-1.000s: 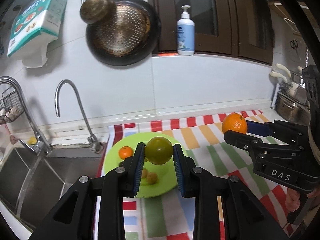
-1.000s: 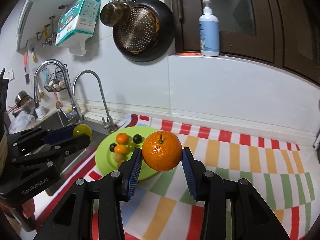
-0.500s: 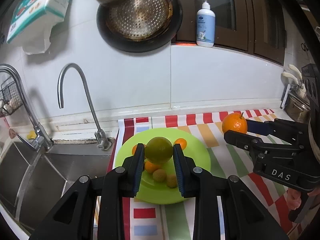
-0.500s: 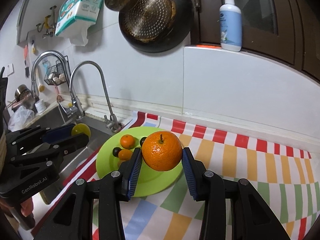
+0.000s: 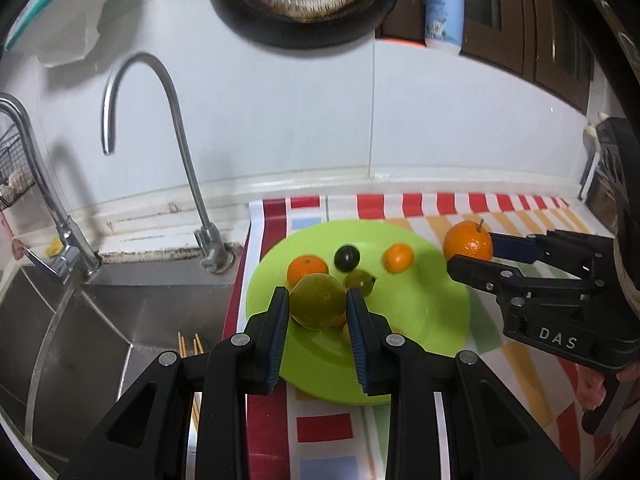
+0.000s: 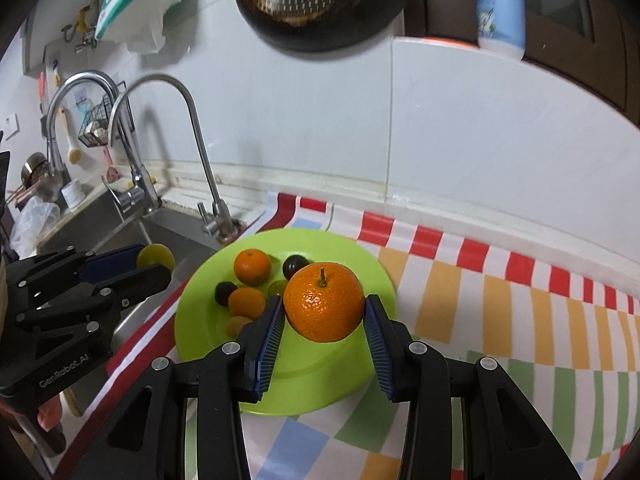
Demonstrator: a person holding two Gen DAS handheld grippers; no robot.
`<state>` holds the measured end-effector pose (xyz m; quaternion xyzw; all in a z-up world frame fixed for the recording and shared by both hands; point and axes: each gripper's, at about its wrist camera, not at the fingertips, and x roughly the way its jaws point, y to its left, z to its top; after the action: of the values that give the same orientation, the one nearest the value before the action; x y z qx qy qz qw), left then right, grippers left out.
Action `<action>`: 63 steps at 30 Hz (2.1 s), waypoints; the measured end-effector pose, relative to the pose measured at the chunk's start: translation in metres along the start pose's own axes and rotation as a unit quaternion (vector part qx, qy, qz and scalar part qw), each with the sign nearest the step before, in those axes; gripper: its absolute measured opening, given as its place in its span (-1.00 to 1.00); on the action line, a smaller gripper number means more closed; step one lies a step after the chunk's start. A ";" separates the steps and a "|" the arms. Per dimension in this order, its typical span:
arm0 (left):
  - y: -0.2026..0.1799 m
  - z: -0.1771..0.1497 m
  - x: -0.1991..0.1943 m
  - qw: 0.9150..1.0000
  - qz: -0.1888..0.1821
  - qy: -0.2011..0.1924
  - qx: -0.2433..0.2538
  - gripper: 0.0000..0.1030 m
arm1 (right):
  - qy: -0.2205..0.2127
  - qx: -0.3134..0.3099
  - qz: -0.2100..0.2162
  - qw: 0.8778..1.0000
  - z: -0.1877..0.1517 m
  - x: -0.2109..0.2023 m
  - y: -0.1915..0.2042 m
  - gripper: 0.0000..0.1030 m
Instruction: Organize fruits
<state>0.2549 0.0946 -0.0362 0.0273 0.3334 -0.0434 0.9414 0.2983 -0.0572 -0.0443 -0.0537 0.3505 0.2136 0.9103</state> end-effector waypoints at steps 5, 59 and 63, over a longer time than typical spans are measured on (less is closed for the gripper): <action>0.005 -0.008 0.015 1.000 -0.008 0.023 0.007 -0.44 | 0.024 0.003 0.000 1.000 -0.008 0.022 0.002 -0.19; -0.073 -0.046 -0.178 0.996 -0.005 -0.092 0.003 0.28 | -0.087 0.078 -0.116 0.986 -0.084 -0.211 0.015 0.28; -0.085 -0.053 -0.194 0.995 0.002 -0.100 0.004 0.31 | -0.096 0.077 -0.112 0.986 -0.091 -0.228 0.012 0.28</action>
<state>0.0632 0.0270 0.0427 0.0268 0.2376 -0.0455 0.9699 0.0860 -0.1487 0.0385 -0.0013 0.2690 0.0866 0.9592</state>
